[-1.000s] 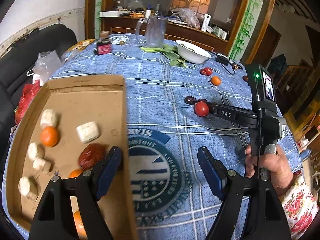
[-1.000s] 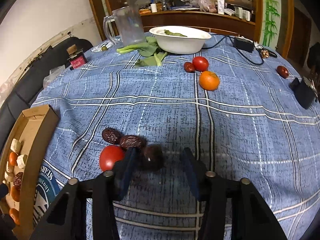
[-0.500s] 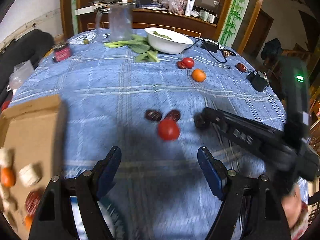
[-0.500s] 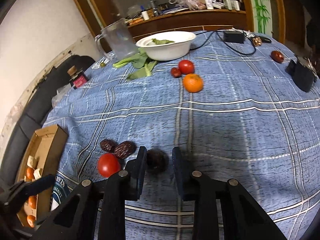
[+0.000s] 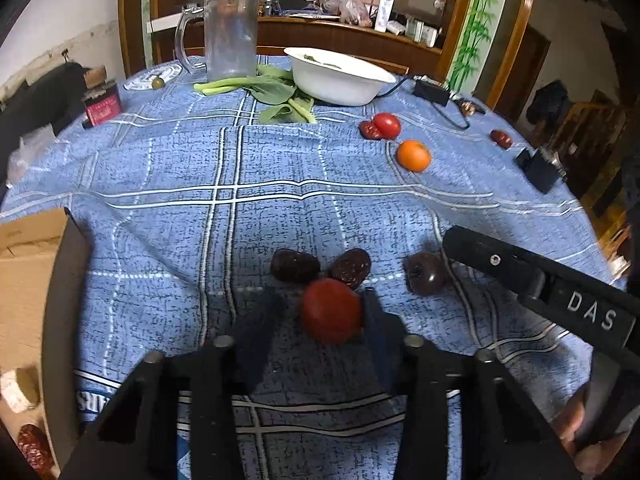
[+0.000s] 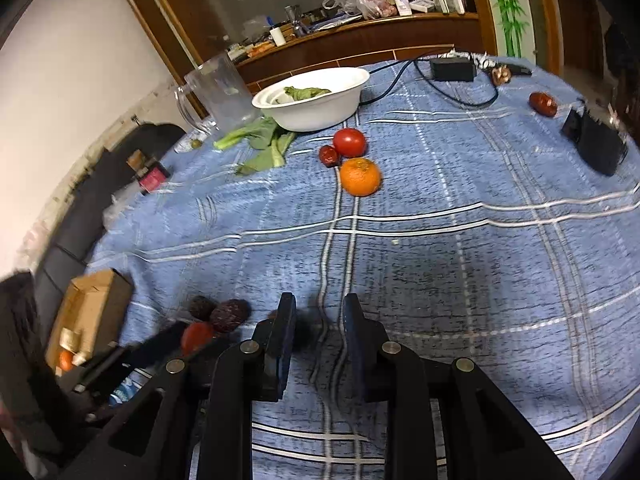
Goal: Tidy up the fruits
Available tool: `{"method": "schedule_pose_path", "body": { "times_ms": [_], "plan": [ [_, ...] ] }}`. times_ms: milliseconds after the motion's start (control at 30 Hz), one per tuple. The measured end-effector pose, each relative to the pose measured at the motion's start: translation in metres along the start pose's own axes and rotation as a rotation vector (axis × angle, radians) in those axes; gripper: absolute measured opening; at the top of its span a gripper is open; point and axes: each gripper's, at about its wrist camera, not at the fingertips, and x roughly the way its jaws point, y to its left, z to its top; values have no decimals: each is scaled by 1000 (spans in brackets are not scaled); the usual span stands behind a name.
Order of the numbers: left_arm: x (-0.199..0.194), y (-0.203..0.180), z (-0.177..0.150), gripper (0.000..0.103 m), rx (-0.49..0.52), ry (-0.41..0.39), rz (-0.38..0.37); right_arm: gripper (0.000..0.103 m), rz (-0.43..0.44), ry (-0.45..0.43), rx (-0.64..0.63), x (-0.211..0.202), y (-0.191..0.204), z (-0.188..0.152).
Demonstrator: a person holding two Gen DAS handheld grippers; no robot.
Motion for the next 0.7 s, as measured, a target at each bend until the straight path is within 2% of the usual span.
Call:
{"method": "schedule_pose_path", "body": {
  "times_ms": [133,233,367,567,700],
  "plan": [
    [-3,4,-1,28,-32,-3,-32,26,22,-8,-37,0,10,-2],
    [-10,9,-3,28,-55,-18,-33,26,25,36,-74,11,19,-7],
    [-19,15,-2,28,-74,-55,-19,28,-35,46,-117,18,24,-10],
    [-17,27,0,28,-130,-44,-48,32,-103,52,-176,24,30,-14],
    [-19,29,0,28,-137,-57,-53,31,-110,45,-175,23,30,-14]
  ]
}}
